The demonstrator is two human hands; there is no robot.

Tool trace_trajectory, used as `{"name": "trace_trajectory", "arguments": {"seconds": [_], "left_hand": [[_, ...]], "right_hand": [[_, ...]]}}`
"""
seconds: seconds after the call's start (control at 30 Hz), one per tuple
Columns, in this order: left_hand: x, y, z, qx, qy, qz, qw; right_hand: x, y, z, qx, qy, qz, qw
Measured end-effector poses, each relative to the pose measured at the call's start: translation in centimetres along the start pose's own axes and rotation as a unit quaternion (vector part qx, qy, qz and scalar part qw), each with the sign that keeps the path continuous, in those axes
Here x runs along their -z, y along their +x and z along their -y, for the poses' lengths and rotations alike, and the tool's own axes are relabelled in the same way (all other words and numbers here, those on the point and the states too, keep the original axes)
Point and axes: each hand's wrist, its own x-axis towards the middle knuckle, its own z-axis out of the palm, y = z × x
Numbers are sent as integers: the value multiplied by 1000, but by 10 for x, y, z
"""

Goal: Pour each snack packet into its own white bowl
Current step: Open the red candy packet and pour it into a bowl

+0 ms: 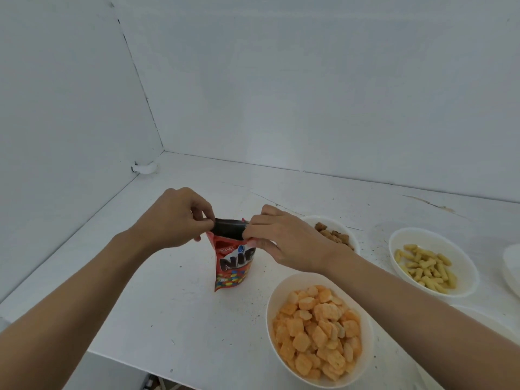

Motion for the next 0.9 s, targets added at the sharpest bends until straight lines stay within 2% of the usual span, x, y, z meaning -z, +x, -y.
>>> {"name": "trace_trajectory", "arguments": {"seconds": [0.27,0.43,0.57,0.73,0.9], "left_hand": [[-13,-2,-5,-51,-26,14,998],[-11,15,-18,-25,-29,4,999],[-10,23,-14,11,-27,6,1000],[-9,22,0,71,-149,15,986],[-24,6,3,94,-257,14,962]], "right_hand": [[-10,-4,-1,-27,-62,-53,996],[-10,5,11,-21,-41,-40,998],[-10,-2,8,-64,18,-29,997],[-6,-10,8,-94,16,0,995],[-10,-17,9,-123,-22,-32,992]]}}
